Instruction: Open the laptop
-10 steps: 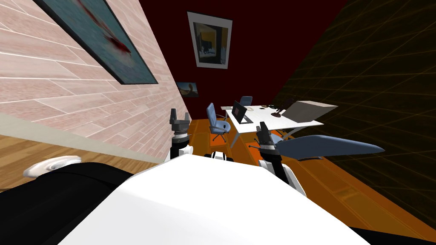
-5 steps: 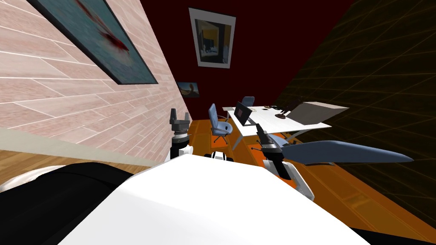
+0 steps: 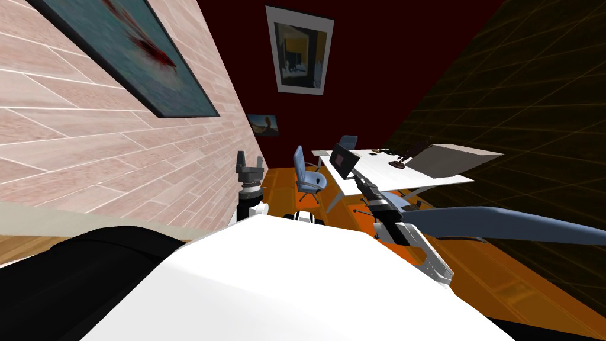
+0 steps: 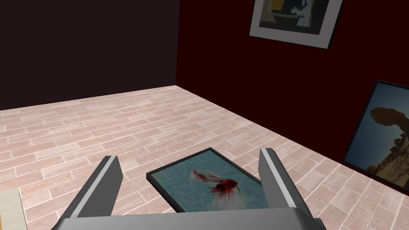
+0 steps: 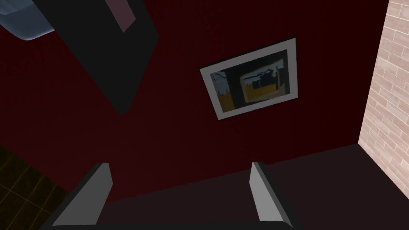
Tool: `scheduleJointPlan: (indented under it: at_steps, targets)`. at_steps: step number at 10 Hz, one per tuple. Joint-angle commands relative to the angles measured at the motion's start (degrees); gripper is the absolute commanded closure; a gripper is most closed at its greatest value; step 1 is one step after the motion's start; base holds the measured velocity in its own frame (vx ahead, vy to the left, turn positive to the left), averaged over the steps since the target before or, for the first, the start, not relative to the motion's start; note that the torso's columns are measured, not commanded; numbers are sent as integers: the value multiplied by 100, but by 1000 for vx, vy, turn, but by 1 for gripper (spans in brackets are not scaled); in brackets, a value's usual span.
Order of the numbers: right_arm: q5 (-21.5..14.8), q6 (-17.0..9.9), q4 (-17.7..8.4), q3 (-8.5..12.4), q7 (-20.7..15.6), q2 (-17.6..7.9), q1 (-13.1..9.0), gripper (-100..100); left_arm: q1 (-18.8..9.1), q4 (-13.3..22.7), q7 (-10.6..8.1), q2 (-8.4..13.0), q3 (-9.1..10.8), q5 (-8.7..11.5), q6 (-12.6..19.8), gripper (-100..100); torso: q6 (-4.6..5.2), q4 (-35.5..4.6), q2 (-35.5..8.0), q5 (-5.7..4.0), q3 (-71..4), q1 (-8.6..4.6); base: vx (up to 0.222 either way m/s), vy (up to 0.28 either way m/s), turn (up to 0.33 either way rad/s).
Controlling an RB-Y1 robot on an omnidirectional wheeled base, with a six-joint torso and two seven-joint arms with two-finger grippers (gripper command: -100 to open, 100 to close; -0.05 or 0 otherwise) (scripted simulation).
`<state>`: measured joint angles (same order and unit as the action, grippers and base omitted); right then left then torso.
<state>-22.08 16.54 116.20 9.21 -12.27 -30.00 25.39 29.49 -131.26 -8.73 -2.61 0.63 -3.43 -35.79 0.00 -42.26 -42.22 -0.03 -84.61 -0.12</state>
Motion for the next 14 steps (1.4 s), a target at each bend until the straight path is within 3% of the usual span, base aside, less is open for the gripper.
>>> scheduleJointPlan:
  at_steps: [1,7,8,14]
  targets:
    - [-435,-130,-303,172,-349,-458,-69,-100,0,0,0,0,0,0,0,0,0,-2,-7,3,4,12,99,102,10]
    - [-1261,-399,-952,468,-983,-1324,-257,-100,-1,0,0,0,0,0,0,0,0,-2,-5,3,4,11,77,81,10]
    - [-1261,-399,-952,468,-983,-1363,-257,-100,0,0,0,0,0,0,0,0,-1,2,6,6,-3,23,73,71,2]
    - [-2106,-678,-1633,770,-1633,-2289,-453,-100,-1,0,0,0,0,0,0,0,-1,-3,-9,6,6,20,79,74,10]
